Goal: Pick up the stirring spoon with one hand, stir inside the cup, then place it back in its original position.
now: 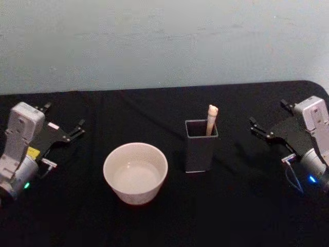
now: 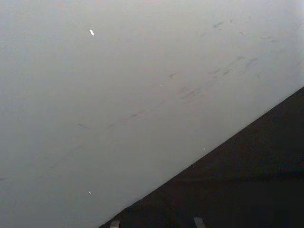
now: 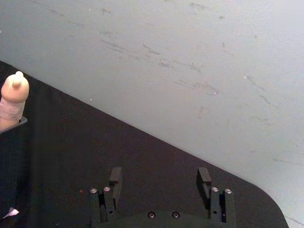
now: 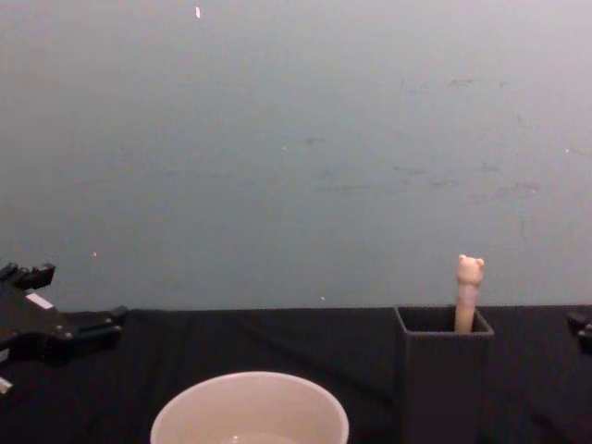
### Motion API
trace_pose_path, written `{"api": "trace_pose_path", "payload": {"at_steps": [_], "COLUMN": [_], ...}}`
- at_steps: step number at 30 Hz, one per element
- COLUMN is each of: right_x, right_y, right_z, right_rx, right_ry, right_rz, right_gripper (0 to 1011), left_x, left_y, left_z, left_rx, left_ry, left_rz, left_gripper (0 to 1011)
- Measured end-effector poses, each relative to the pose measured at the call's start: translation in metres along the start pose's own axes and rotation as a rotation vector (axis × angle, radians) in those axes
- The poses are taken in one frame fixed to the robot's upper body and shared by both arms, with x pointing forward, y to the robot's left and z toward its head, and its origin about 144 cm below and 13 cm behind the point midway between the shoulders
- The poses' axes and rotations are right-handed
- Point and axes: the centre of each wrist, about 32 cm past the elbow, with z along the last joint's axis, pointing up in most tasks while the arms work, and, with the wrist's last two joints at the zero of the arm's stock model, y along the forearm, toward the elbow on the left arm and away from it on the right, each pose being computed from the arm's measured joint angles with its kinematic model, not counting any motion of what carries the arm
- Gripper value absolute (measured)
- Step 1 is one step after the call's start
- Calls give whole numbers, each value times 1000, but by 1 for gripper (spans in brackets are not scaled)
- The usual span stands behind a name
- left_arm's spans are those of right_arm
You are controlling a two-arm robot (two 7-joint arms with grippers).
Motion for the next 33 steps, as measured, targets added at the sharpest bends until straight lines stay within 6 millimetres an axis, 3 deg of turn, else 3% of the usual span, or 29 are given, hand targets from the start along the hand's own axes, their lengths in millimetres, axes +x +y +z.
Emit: {"api": "trace_pose_path", "payload": {"at_steps": [12,22,33], "right_x": [2,10,9], "right_y": [0,-3,-17], "right_z": [2,27,50], "right_rx": [9,83,160], "right_ry": [15,161,330], "right_rz": [0,21,156], "right_gripper": [1000,1002,1000], "left_x": [0,0,0], "left_y": [0,0,0], "left_z": [0,0,0], "left_rx": [0,0,0], "left_ry": [0,0,0], "left_rz": [0,0,0], "left_gripper": [1001,1002,1002]}}
